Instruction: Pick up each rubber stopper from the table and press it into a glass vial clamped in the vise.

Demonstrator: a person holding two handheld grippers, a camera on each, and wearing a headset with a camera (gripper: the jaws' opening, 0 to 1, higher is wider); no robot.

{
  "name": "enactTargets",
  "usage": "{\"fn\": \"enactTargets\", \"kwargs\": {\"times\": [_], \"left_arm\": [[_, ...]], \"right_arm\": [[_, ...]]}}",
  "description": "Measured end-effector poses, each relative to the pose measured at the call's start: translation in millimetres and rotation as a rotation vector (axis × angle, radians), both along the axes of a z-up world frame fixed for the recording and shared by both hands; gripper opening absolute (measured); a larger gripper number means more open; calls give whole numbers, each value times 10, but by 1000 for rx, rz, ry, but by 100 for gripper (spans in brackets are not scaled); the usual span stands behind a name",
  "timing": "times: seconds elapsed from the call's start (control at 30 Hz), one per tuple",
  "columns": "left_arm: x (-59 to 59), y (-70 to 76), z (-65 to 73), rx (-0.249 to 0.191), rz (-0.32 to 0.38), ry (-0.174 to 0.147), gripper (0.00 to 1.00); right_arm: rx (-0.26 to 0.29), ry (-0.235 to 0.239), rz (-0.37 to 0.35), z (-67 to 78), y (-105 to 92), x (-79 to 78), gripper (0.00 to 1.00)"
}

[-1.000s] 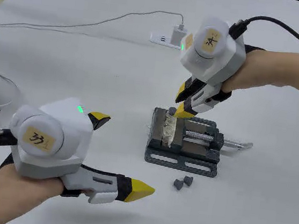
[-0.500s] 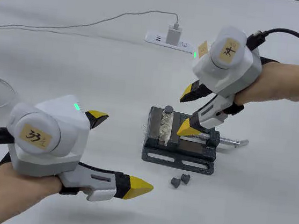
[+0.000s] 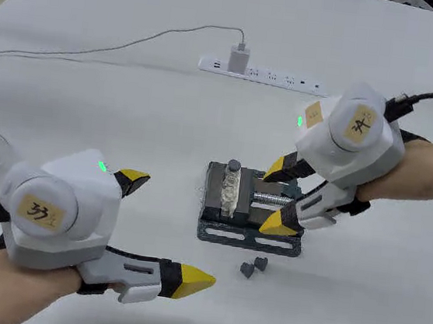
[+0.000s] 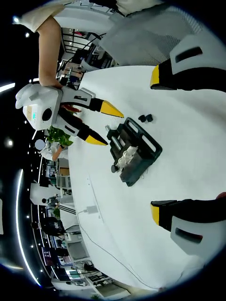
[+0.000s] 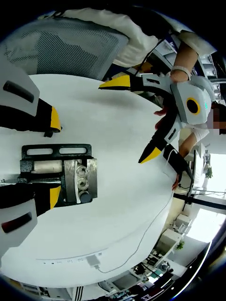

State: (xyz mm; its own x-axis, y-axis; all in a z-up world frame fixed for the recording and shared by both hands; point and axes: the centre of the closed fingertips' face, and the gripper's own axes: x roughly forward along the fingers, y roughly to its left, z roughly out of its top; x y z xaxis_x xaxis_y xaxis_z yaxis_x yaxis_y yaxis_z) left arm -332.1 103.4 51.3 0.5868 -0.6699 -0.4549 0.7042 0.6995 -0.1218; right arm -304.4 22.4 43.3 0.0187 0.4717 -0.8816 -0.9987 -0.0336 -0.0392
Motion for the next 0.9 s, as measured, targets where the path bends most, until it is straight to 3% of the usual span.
{"fn": "enactTargets", "kwargs": {"times": [0.3,0.4,0.5,0.63,0.7,0.8,0.9], "left_arm": [[-30,-31,8,5,-14,-1,96],[-45,-46,6,5,-19,0,96],[-62,-65,1,5,-24,3,96],[-81,-82,-9,7,-30,6,96],[-90,-91,-12,7,-33,6,96],[-104,-102,-17,9,-36,9,96],[-116,-114,-26,9,-38,11,96]], "right_arm": [[67,10,-110,-165,-136,-160,36],[81,38,-154,-251,-205,-276,35],[92,28,-187,-319,-252,-330,33],[122,21,-257,-401,-299,-342,27],[174,12,-302,-412,-281,-317,25],[185,-19,-346,-446,-335,-258,23],[197,-10,-370,-488,-347,-278,21]]}}
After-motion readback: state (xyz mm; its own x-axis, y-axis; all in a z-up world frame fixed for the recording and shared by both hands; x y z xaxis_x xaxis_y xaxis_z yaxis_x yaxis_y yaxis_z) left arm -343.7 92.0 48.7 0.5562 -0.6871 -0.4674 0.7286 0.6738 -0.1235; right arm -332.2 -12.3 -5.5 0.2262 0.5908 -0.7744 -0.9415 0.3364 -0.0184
